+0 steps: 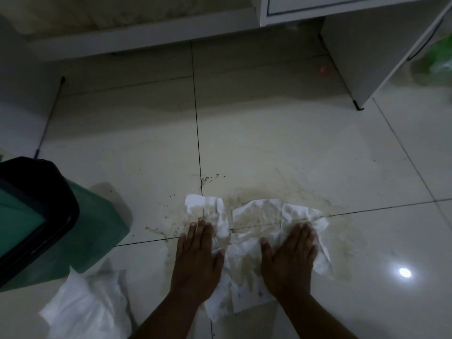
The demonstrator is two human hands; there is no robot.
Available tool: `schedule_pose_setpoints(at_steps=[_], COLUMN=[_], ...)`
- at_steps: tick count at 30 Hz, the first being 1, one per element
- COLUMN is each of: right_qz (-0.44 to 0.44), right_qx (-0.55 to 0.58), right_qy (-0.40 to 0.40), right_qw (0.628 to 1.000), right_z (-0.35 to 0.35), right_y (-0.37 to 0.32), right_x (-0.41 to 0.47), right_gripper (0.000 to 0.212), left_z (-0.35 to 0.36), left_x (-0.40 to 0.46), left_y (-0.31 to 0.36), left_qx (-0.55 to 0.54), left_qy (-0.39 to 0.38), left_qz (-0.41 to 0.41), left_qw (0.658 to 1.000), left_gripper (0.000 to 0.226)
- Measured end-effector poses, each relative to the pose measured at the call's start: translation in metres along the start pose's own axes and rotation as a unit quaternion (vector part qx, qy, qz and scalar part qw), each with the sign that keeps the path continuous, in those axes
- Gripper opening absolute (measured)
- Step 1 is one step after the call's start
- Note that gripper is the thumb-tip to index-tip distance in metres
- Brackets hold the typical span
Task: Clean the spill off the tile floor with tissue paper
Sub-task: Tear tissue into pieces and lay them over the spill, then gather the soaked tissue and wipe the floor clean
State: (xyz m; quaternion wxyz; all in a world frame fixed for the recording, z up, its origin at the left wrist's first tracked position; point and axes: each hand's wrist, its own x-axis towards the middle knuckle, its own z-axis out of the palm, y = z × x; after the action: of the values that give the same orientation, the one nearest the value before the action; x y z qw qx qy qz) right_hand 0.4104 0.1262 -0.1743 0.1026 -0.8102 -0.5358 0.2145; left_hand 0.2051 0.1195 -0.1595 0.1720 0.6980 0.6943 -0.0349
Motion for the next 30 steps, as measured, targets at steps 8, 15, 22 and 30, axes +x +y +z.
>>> schedule_pose_setpoints(at_steps=[8,15,22,30], right_qz=[-0.043,0.116,0.035,-0.178], right_qx=[-0.061,0.020,0.084,0.052], right_qy=[-0.047,0.006,0.000,-0.081], right_qw=[0.996,0.993,0.996,0.979], right_z=[0.004,0.005,0.012,0.015], right_y=[-0.035,-0.027,-0.031,-0.059], right_x=[0.022,0.005,0.007,0.034], right_gripper=[0.099,0.101,0.099,0.083], left_z=[-0.015,-0.010,-0.006,-0.009], left_x=[0.007,0.031,0.032,0.009], left_y=[0.003,0.005,0.016,0.012], left_qx=[-0.004,-0.033,-0.068,-0.165], left_qy=[0.025,0.040,0.042,0.021], left_qz=[0.017,0.027,0.036,0.054], left_qw=[1.000,0.998,0.996,0.985], left_gripper=[0.081,0.086,0.071,0.061])
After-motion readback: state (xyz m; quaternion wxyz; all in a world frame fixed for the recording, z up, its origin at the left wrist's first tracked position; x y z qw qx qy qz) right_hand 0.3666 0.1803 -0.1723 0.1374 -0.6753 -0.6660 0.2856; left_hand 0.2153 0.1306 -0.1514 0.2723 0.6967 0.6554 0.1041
